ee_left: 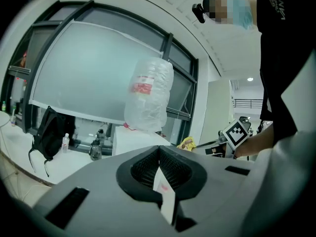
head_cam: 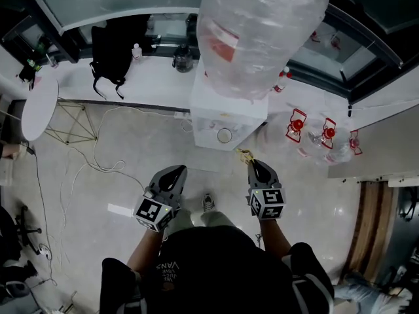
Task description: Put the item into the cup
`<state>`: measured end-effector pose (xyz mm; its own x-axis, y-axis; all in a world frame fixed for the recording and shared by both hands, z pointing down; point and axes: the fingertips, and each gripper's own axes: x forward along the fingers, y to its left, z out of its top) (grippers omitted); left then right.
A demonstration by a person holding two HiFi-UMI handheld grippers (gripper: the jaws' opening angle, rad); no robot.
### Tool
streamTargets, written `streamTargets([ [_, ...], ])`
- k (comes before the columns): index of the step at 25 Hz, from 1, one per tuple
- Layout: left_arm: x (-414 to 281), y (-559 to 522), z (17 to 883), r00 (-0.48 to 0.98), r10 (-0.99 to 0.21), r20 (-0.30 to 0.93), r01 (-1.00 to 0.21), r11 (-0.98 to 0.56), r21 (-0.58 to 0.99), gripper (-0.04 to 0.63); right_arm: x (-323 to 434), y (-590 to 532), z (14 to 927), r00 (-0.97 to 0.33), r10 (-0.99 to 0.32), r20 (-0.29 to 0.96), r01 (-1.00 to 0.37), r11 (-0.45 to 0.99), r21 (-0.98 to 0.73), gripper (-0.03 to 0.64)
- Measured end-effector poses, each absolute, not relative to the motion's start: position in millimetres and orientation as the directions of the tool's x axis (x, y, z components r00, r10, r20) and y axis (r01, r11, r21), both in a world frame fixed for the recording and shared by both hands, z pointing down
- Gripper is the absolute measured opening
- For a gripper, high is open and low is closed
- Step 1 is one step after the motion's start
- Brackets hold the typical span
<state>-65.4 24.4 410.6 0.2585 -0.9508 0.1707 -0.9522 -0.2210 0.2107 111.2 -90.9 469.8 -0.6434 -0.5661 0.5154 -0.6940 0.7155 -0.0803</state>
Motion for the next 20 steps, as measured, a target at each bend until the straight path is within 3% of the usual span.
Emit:
streamTargets([
  [11, -121, -20, 433, 0.42, -0.886, 0.198, -0.898, -0.374, 0.23, 0.02, 54, -117, 528, -0.535, -0.643, 0.548, -0.789, 0.613, -0.051, 0.052],
  [20, -151, -39, 477, 0.451, -0.864, 0.223, -0.88, -0.389, 0.272, 0.02, 25, -150, 595, -0.455, -0.675, 0.581, -0.834, 0.552, -0.013, 0.052],
])
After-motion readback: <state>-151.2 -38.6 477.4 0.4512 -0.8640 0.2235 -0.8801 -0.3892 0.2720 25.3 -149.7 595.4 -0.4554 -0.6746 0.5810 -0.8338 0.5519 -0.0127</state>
